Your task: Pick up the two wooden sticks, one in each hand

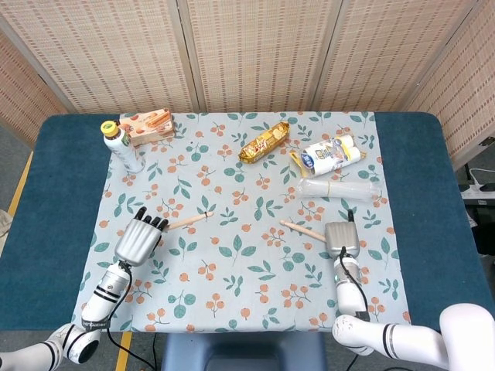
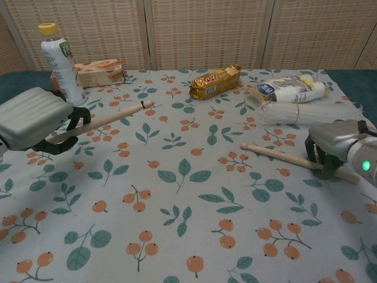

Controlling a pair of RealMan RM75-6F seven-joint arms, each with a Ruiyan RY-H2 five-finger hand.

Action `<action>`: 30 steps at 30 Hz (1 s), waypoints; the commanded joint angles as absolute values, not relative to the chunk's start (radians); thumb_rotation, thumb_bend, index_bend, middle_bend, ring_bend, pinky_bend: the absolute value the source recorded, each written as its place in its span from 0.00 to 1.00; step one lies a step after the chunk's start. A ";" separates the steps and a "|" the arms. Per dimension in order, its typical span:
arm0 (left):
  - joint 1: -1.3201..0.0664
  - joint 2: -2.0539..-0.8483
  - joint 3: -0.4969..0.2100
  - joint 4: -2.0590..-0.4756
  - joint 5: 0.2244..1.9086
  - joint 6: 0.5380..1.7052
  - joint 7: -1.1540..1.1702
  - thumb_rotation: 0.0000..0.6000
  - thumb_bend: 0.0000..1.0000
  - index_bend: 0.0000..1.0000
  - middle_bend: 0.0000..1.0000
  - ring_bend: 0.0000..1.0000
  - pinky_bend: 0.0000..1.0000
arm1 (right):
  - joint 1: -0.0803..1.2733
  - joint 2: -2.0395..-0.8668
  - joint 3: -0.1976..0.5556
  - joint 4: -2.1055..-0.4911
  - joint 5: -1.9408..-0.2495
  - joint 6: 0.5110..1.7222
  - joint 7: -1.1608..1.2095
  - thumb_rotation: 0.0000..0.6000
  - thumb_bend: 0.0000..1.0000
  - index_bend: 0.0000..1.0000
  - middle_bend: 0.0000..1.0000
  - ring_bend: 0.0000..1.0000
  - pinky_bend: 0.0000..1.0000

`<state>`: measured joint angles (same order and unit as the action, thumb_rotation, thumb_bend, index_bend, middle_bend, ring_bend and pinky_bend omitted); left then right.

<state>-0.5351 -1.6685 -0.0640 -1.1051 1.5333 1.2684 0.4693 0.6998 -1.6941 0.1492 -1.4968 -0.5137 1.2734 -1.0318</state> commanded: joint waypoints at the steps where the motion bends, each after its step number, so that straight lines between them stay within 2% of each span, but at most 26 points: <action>1: -0.534 -1.666 -0.066 -1.109 1.532 1.269 0.469 1.00 0.63 0.79 0.87 0.59 0.31 | 0.688 -1.669 0.144 -1.518 -0.555 1.282 -1.008 1.00 0.71 0.97 0.85 0.62 0.00; 11: -0.537 -1.663 -0.073 -1.095 1.509 1.245 0.454 1.00 0.63 0.79 0.87 0.60 0.31 | 0.637 -1.575 0.117 -1.585 -0.727 1.276 -0.855 1.00 0.71 0.98 0.86 0.64 0.00; 17: -0.556 -1.631 -0.121 -1.066 1.487 1.252 0.452 1.00 0.63 0.79 0.88 0.62 0.32 | 0.597 -1.518 0.087 -1.647 -0.957 1.284 -0.668 1.00 0.71 0.98 0.87 0.64 0.02; 22: -0.586 -1.603 -0.167 -1.123 1.426 1.190 0.454 1.00 0.63 0.79 0.88 0.63 0.32 | 0.578 -1.549 0.064 -1.650 -1.160 1.314 -0.525 1.00 0.71 0.98 0.87 0.65 0.04; 30: -0.630 -1.603 -0.205 -1.285 1.324 1.092 0.496 1.00 0.63 0.79 0.89 0.63 0.32 | 0.609 -1.649 0.106 -1.617 -1.252 1.290 -0.465 1.00 0.71 0.98 0.87 0.65 0.05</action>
<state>-0.6133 -1.6006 -0.1930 -1.2342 1.3491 1.1174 0.4816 0.5985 -1.6213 0.0924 -1.6312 -1.2415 1.3029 -0.4812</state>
